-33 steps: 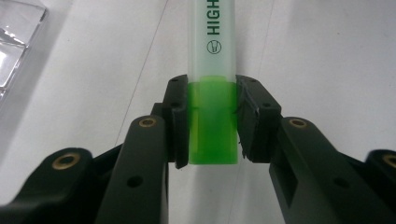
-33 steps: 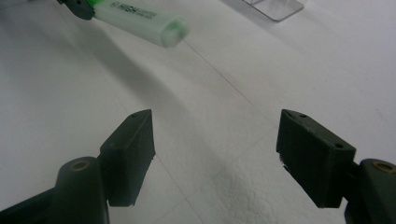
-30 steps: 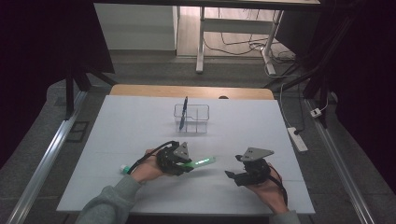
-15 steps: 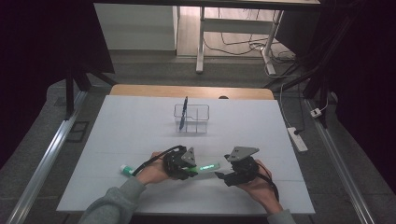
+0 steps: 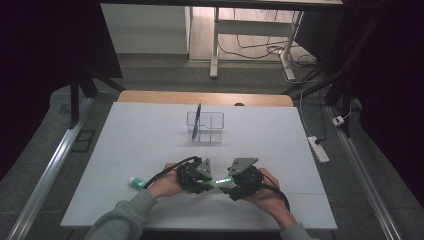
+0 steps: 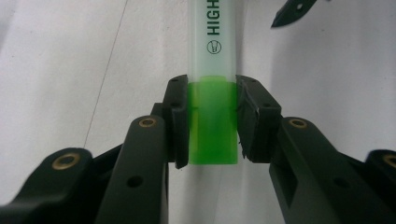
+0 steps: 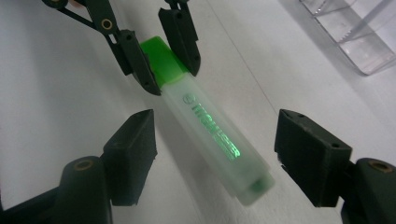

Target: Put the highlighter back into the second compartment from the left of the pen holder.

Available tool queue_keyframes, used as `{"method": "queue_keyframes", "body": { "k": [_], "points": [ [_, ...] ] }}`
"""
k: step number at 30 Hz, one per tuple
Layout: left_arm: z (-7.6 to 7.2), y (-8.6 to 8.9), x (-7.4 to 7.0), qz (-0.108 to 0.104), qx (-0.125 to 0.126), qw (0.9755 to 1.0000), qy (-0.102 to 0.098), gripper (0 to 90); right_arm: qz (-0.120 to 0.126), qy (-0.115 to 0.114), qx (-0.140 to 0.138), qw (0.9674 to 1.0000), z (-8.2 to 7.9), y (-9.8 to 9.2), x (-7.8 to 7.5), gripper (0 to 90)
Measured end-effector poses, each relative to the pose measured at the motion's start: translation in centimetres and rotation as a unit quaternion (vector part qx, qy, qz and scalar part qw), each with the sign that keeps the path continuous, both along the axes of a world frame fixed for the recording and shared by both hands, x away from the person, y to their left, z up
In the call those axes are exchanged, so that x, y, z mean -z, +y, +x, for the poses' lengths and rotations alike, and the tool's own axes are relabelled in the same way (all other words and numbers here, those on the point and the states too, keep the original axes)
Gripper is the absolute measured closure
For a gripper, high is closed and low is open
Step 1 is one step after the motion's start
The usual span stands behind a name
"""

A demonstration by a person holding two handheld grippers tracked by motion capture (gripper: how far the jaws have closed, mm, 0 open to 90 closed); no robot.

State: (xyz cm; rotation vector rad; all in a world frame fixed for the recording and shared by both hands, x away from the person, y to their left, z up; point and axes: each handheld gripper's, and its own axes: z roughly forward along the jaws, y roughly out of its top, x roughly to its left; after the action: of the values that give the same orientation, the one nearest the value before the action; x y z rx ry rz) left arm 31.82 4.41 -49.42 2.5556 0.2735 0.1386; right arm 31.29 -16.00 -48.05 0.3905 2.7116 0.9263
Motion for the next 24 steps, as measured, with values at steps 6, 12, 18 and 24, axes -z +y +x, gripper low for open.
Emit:
{"method": "queue_keyframes", "body": {
  "k": [6,12,18,24],
  "points": [
    [0.1,0.0,-0.2,-0.004,0.004,1.0000,0.003,66.4,-0.020,0.003,-0.019,0.9996,0.3,1.2,-0.1,32.4],
    [0.1,0.2,-0.3,-0.014,0.010,0.9998,0.012,66.4,-0.060,0.002,-0.049,0.9970,0.2,2.1,0.4,39.4],
    [0.1,0.2,-0.4,-0.019,0.023,0.9994,0.018,66.3,-0.084,-0.005,-0.061,0.9946,0.1,2.4,0.9,51.9],
    [0.0,0.4,-0.6,-0.040,0.022,0.9987,0.023,65.5,-0.097,-0.009,-0.083,0.9918,-0.2,2.5,1.3,59.9]
  ]
}}
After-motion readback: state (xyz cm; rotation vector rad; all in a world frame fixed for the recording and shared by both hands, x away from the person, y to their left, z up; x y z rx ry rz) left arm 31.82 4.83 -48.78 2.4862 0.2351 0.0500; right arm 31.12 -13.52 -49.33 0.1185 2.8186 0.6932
